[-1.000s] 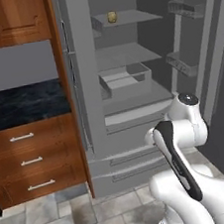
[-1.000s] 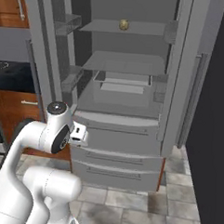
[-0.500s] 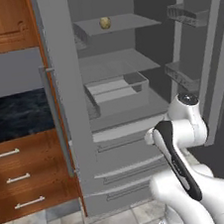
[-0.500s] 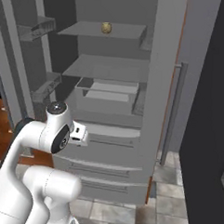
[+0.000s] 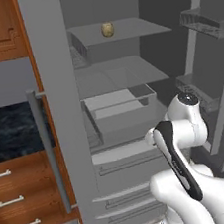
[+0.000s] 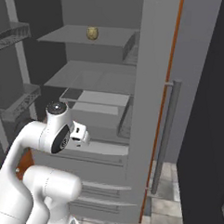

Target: Retrieve the sausage and cheese from the fridge and place them on the cutting board on the counter.

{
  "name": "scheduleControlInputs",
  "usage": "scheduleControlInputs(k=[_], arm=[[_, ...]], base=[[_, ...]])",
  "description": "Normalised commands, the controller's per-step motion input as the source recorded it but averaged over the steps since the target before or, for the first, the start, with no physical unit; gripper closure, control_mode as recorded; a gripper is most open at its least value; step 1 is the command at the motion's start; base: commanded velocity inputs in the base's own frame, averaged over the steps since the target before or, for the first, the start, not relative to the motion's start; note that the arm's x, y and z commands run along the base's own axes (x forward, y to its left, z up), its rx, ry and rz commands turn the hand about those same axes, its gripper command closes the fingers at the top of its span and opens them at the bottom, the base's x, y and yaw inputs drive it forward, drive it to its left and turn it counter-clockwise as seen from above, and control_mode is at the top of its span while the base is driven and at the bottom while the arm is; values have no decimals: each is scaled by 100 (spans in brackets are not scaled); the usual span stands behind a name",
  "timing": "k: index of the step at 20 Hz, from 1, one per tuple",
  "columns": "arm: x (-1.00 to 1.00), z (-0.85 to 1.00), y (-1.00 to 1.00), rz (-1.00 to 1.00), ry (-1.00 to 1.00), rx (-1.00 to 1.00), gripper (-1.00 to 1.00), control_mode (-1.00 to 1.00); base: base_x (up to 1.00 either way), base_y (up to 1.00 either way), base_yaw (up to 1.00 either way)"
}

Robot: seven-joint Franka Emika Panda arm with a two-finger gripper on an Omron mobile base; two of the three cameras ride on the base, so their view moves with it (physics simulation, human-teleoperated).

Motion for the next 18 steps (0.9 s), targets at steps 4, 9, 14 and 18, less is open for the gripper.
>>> scheduleControlInputs(k=[4, 9, 14, 18], arm=[[0, 0, 0, 0, 0, 0, -100, 100], [0, 0, 0, 0, 0, 0, -100, 100], [0, 0, 0, 0, 0, 0, -100, 100], [0, 0, 0, 0, 0, 0, -100, 100]], base=[[60, -11, 4], [59, -4, 1], [53, 0, 0], [16, -2, 0]])
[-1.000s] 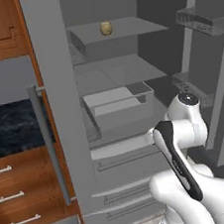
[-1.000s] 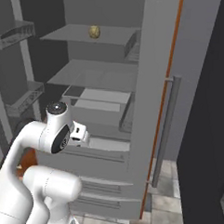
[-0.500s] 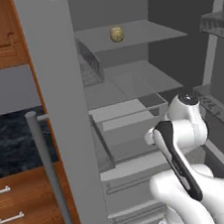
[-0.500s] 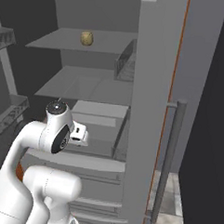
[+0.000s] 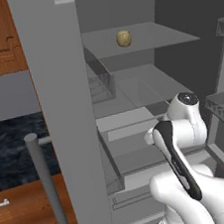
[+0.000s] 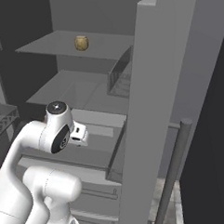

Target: Retrieve the sausage and cheese from the fridge and place them on the cutting board on the counter.

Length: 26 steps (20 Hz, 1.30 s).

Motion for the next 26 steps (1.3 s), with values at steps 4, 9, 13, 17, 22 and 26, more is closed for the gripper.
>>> scheduleControlInputs(k=[4, 9, 13, 17, 22, 26], arm=[[0, 0, 0, 0, 0, 0, -100, 100], [0, 0, 0, 0, 0, 0, -100, 100], [0, 0, 0, 0, 0, 0, -100, 100], [0, 0, 0, 0, 0, 0, -100, 100], [0, 0, 0, 0, 0, 0, -100, 100], [0, 0, 0, 0, 0, 0, -100, -100]], base=[[0, 0, 0], [0, 0, 0], [0, 0, 0], [0, 0, 0], [0, 0, 0], [0, 0, 0]])
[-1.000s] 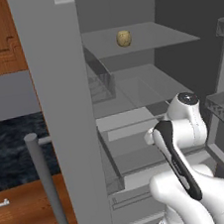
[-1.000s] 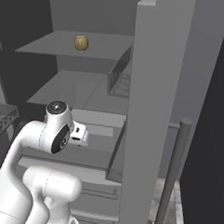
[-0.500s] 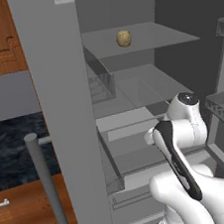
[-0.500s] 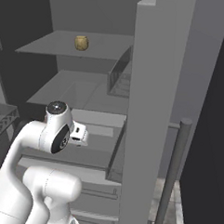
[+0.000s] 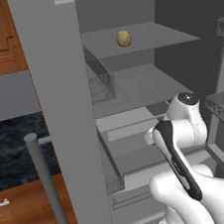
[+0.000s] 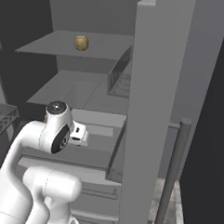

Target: Retrieve the sausage and cheese from the fridge and place them on the cutting board on the counter.

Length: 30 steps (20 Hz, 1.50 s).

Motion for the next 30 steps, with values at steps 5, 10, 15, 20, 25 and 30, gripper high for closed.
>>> scheduleControlInputs(k=[5, 10, 15, 20, 25, 30], arm=[[0, 0, 0, 0, 0, 0, -100, -100], [-7, -2, 0, 0, -5, 1, -100, -100], [-12, 15, 15, -4, -29, -3, -100, -100], [0, 61, 9, 0, -48, -1, -100, -100], [0, 61, 0, 5, -48, 0, -100, -100], [8, 63, 0, -5, -35, 0, -100, -100]], base=[[0, 0, 0], [0, 0, 0], [0, 0, 0], [0, 0, 0], [0, 0, 0], [0, 0, 0]])
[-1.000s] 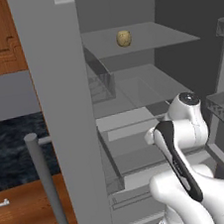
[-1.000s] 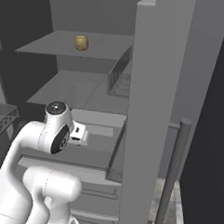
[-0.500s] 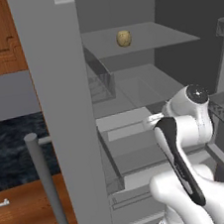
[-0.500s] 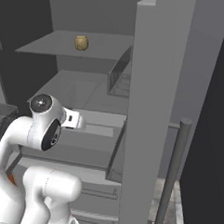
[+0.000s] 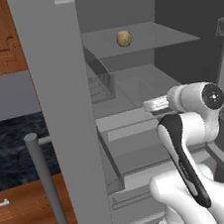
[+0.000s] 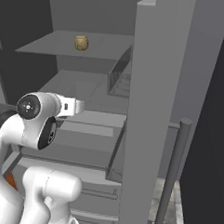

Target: Retrieve the sausage and cheese from the fridge and place them on the cutting board on the counter.

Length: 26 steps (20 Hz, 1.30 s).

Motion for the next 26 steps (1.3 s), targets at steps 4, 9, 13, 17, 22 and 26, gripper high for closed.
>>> scheduleControlInputs(k=[4, 9, 13, 17, 22, 26], arm=[[5, 77, 0, -1, -5, 0, -100, -100], [10, 72, 0, -2, 3, 0, -100, -100], [15, 69, 0, -5, 14, 0, -100, -100], [15, 55, -2, -2, -2, 0, -100, -100], [28, 35, 0, -1, -16, 0, -100, -100], [23, 44, 9, 0, 0, -1, -100, -100]], base=[[0, 0, 0], [0, 0, 0], [0, 0, 0], [0, 0, 0], [0, 0, 0], [0, 0, 0]])
